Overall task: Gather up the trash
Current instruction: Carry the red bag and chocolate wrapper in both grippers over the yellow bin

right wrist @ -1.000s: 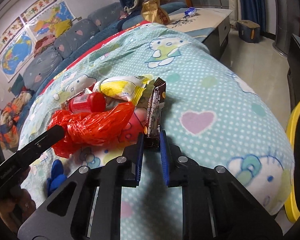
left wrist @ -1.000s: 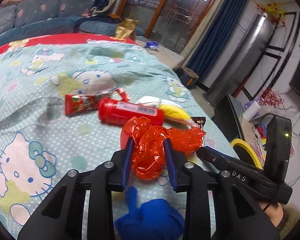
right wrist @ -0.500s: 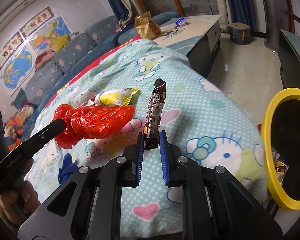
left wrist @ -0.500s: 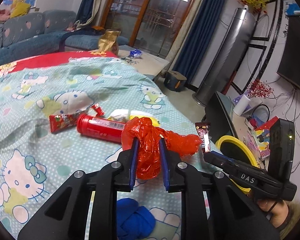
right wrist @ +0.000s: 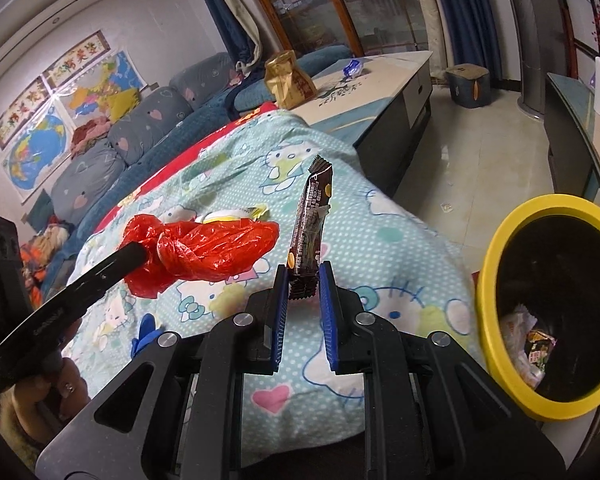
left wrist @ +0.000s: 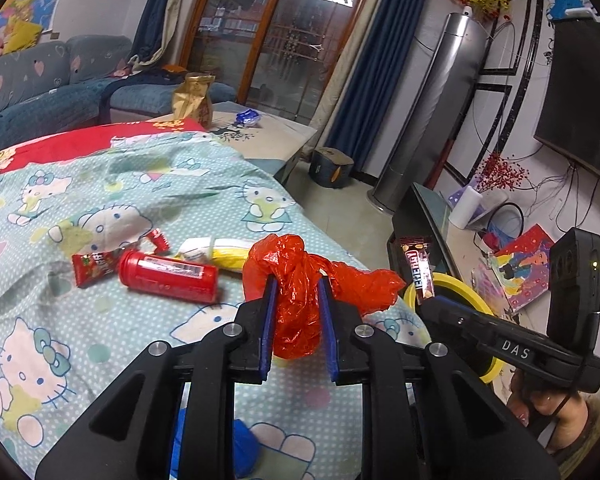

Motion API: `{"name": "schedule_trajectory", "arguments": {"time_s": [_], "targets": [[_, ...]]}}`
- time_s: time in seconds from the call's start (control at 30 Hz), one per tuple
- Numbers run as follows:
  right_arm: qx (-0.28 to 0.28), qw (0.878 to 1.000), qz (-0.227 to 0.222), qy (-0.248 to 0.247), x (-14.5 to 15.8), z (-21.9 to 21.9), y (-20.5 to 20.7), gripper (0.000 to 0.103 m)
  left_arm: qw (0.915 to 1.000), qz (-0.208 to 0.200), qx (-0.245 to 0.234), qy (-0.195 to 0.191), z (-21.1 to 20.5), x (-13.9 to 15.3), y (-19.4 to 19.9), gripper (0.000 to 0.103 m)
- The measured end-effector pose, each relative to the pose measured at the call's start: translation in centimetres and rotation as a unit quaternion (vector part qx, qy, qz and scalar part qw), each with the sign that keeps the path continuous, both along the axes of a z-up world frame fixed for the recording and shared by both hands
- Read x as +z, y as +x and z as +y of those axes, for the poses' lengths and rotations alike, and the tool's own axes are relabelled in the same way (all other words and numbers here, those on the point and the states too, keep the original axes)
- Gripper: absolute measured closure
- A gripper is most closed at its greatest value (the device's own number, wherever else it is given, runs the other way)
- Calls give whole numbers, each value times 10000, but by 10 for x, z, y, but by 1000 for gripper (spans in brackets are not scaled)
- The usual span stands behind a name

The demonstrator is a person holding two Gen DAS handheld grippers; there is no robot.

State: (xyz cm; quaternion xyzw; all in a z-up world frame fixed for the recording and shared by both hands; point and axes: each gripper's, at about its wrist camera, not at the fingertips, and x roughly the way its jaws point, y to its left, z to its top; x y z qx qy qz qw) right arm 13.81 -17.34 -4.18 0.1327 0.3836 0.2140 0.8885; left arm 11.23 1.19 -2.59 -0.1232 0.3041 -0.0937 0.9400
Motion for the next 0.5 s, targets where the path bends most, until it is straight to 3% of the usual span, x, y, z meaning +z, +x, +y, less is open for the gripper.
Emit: {"name": "schedule_trajectory", "arguments": {"time_s": [0.5], "targets": [[-227,9995,-187,-79,11,-36,-12,92,9995,-83,-292,118,-31,9,0,84]]}}
